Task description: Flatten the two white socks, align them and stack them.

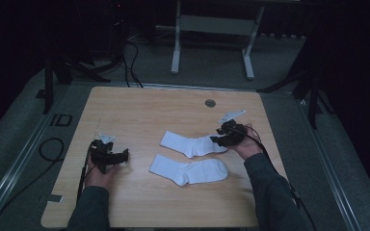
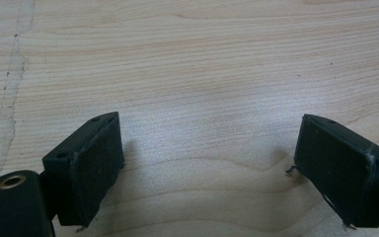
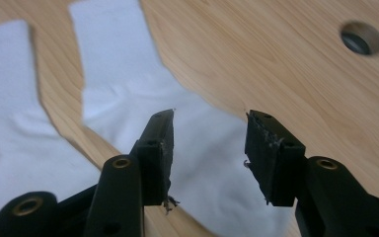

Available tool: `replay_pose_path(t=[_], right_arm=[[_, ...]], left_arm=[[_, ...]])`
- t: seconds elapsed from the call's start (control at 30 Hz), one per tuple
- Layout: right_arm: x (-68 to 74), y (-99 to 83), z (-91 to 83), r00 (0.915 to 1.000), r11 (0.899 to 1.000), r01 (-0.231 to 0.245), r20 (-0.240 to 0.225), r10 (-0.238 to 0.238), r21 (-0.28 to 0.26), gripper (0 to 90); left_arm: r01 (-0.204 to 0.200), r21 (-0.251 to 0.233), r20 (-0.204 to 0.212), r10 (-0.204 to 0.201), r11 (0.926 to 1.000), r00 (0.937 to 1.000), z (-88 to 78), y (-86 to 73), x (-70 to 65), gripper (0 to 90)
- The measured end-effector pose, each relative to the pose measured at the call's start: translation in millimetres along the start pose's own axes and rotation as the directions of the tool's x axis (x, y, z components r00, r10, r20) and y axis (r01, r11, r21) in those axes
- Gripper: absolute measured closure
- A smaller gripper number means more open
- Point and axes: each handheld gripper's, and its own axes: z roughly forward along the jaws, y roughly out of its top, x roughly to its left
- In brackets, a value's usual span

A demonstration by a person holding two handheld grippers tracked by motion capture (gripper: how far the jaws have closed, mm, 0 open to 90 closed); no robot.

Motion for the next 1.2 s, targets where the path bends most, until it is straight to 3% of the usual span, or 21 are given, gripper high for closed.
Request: replay_pose_path(t=[0.23, 0.5, 0.67, 0.8, 0.97, 1.03, 1.2], right_arm=[[22.8, 27.1, 15.4, 0.9961, 0.997, 0.076, -0.045, -0.076, -0.005, 53.7], [38.0, 48.0, 38.6, 0.9865, 0.99, 0.141, -0.085, -0.14, 0.009, 54.8], [48.2, 55.2, 58.6, 0.9796, 0.984, 0.174, -0.11, -0.168, 0.04, 56.2], [56.5, 59.2, 75.8, 0.9704, 0.973, 0.219, -0.121, -0.209, 0.077, 56.7], [57.8, 66.0, 90.4, 0.9671, 0.967, 0.232, -0.132, -0.217, 0.103, 57.4], [56.6, 67.4, 95.4, 0.9685, 0.971, 0.217, -0.146, -0.201, 0.103, 57.4], [57.0, 68.5, 108.6, 0.9671, 0.968, 0.217, -0.164, -0.195, 0.13, 57.0]], left_arm=[[-0.001, 0.001, 0.0, 0.001, 1.0, 1.0, 0.0, 0.0, 0.1, 11.5], [0.0, 0.0, 0.0, 0.0, 1.0, 1.0, 0.0, 0.0, 0.0, 11.5], [0.0, 0.0, 0.0, 0.0, 1.0, 1.0, 0.0, 0.0, 0.0, 11.5], [0.0, 0.0, 0.0, 0.0, 1.0, 1.0, 0.0, 0.0, 0.0, 11.5], [0.0, 0.0, 0.0, 0.0, 1.0, 1.0, 0.0, 0.0, 0.0, 11.5], [0.0, 0.0, 0.0, 0.0, 1.0, 1.0, 0.0, 0.0, 0.0, 11.5], [0.0, 0.0, 0.0, 0.0, 1.0, 1.0, 0.0, 0.0, 0.0, 11.5]])
